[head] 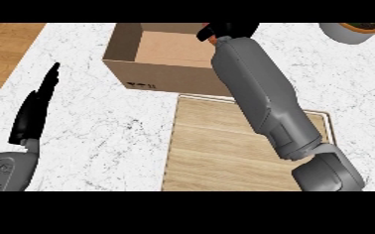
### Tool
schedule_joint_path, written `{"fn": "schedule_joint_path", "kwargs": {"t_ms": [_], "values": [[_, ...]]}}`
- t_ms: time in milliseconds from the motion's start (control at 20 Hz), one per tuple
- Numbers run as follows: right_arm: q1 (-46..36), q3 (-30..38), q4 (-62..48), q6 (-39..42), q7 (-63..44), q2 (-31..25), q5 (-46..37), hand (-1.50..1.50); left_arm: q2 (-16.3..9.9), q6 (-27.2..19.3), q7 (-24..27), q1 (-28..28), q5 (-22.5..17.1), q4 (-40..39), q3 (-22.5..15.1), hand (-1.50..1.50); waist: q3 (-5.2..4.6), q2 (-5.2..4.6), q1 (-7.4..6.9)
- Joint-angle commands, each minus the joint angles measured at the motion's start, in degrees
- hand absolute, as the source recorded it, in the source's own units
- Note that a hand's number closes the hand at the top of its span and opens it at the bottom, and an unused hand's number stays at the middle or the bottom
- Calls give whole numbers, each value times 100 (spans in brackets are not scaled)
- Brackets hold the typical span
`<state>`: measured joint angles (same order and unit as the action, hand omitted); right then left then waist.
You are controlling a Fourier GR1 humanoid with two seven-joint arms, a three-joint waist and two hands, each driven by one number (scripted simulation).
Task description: Pick the sweet potato from the tray and place it in the cardboard box
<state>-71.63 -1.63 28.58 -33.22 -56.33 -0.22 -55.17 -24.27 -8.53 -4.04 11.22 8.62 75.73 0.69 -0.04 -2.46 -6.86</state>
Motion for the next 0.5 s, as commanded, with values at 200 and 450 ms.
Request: {"fn": "schedule_joint_path", "kwargs": {"t_ms": [200, 450], "values": [[-224, 298, -661, -1162, 544, 21, 446, -150, 35, -8, 73, 143, 60, -96, -1, 0, 0, -23, -63], [-478, 259, -728, -1989, 841, 21, 178, -150, 58, -5, 139, 123, 29, -244, 62, 0, -7, -5, -4]]}}
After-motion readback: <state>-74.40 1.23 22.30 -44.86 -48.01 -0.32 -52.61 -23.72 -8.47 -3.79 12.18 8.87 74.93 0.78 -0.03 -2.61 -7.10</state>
